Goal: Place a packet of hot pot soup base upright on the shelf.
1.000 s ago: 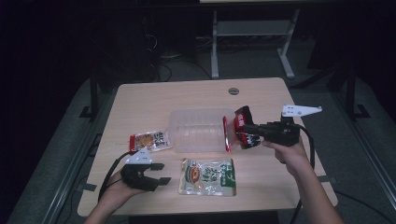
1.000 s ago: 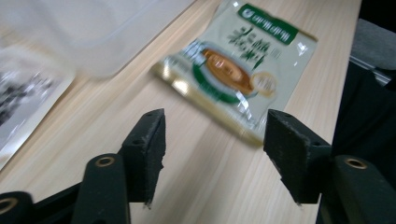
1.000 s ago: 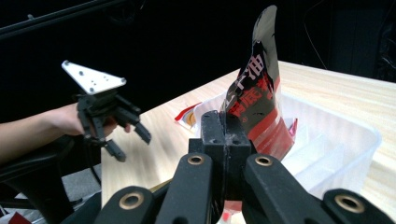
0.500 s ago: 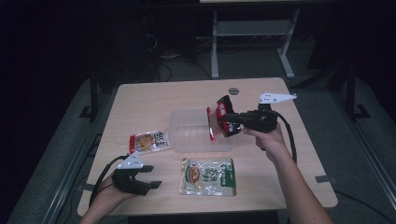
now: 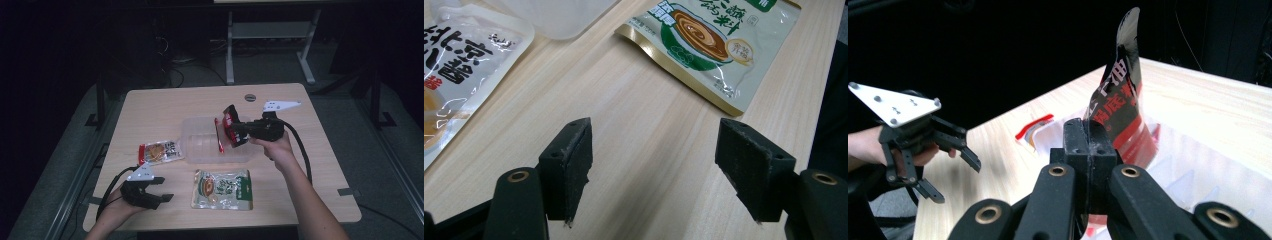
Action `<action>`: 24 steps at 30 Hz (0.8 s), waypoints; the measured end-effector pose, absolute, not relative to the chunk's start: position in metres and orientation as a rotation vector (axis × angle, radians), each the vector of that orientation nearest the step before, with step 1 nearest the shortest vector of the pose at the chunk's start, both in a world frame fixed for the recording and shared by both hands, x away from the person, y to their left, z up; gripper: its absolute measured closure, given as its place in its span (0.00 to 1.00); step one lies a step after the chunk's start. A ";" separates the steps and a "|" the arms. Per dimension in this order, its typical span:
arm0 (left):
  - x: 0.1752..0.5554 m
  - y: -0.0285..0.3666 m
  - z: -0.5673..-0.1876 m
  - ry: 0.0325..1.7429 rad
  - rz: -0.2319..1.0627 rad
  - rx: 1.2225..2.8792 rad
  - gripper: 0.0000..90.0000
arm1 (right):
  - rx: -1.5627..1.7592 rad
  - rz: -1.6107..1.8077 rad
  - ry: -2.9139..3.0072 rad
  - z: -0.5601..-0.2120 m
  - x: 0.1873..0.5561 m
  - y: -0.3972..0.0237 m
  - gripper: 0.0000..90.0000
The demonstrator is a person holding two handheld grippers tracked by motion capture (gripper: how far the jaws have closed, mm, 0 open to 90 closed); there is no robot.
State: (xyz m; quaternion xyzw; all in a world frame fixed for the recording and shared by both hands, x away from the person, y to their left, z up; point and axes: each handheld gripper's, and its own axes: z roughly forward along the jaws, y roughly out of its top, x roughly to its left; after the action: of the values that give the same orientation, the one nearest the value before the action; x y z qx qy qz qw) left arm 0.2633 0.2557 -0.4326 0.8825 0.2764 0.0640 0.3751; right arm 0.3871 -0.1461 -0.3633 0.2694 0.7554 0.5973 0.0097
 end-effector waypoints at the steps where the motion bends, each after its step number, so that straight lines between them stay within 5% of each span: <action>1: 0.263 0.256 -0.433 0.706 0.163 2.260 0.34 | 0.841 1.854 2.365 -0.364 0.387 -0.145 1.00; 24: 0.265 0.254 -0.437 0.684 0.134 2.292 0.34 | 0.852 1.742 2.440 -0.381 0.391 -0.125 1.00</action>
State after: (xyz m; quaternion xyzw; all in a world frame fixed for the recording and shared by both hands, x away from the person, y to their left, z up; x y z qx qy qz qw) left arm 0.2654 0.2536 -0.4368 0.8909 0.2660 0.0522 0.3645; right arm 0.3908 -0.1246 -0.3813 0.2734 0.7828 0.5589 0.0123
